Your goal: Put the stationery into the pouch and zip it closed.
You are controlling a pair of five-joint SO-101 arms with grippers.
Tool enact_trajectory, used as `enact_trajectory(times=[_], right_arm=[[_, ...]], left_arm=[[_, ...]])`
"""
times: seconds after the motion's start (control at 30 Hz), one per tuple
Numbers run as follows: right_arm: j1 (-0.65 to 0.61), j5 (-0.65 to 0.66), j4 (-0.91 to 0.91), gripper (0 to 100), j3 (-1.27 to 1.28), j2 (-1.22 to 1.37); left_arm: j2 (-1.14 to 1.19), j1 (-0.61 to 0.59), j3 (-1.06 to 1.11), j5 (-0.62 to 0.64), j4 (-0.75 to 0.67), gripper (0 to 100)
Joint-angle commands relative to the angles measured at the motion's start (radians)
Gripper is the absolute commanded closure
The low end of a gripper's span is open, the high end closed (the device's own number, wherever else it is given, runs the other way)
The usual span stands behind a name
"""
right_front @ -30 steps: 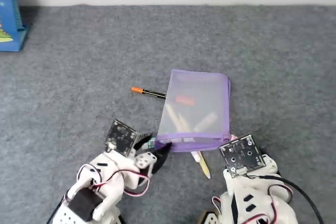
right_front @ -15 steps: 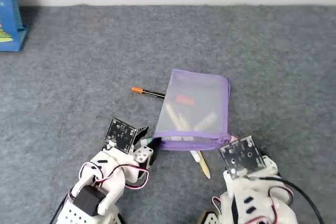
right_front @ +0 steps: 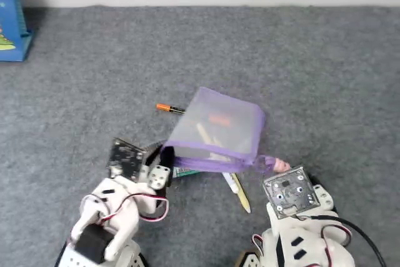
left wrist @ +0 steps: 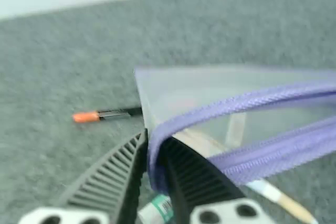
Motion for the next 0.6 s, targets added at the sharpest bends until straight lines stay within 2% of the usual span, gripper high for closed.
enact_trajectory(times=[0.0,0.1,0.33,0.57], right_arm=[[-0.005,-0.063,-0.099,99.0,-0.057,0.005],[-0.038,-0.077,-0.16,99.0,-0.043,0.008],[-0.28,-0.081,-0.255,99.0,0.044,0.007],[-0.389,-0.17,-0.232,98.7,0.055,0.012]], left_arm=[[-0.012,-0.069,-0.209,-0.008,0.094,99],[-0.012,-0.117,-0.361,-0.009,0.183,99],[-0.012,-0.152,-0.65,-0.011,0.4,99],[-0.011,-0.153,-0.751,-0.081,0.664,99]])
